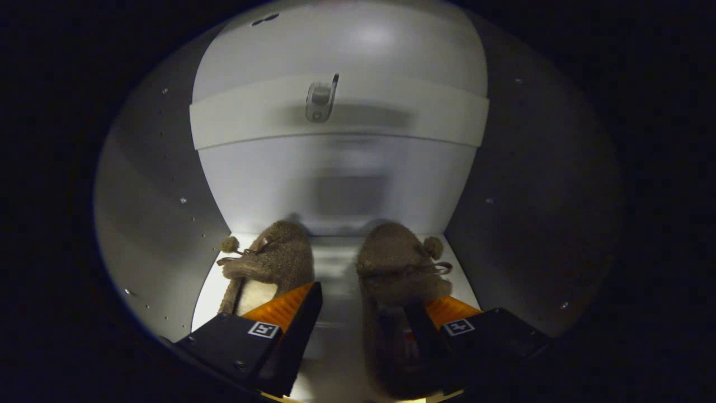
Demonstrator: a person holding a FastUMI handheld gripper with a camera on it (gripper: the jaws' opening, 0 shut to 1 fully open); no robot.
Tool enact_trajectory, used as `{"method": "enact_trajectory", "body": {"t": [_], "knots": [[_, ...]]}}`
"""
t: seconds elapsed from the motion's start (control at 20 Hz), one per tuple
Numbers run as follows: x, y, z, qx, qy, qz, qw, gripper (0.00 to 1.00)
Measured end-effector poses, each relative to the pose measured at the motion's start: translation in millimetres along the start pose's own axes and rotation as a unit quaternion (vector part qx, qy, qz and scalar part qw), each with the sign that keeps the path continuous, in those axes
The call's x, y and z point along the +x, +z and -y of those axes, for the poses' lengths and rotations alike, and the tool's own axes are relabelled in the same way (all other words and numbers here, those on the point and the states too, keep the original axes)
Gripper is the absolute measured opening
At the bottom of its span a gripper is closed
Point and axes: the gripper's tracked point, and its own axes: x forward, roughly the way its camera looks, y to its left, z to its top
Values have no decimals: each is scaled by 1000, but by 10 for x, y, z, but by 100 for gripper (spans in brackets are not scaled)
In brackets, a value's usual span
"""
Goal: Open the shoe cabinet door, grab the shoes and put them into the shoe cabinet, then close the shoe cabinet door.
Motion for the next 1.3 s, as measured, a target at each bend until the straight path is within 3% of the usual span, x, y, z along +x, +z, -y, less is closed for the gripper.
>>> {"method": "enact_trajectory", "body": {"t": [0.15,0.45,0.8,1.0,1.15,1.3], "knots": [[-333,21,42,6,-3,16,1000,99],[-1315,182,-7,-4,-9,112,994,99],[-2840,161,-46,7,0,248,969,98],[-3588,-136,53,-12,-30,296,955,98],[-4070,-419,-65,-33,-9,316,948,98],[-4506,-764,57,-34,-15,313,949,98]]}}
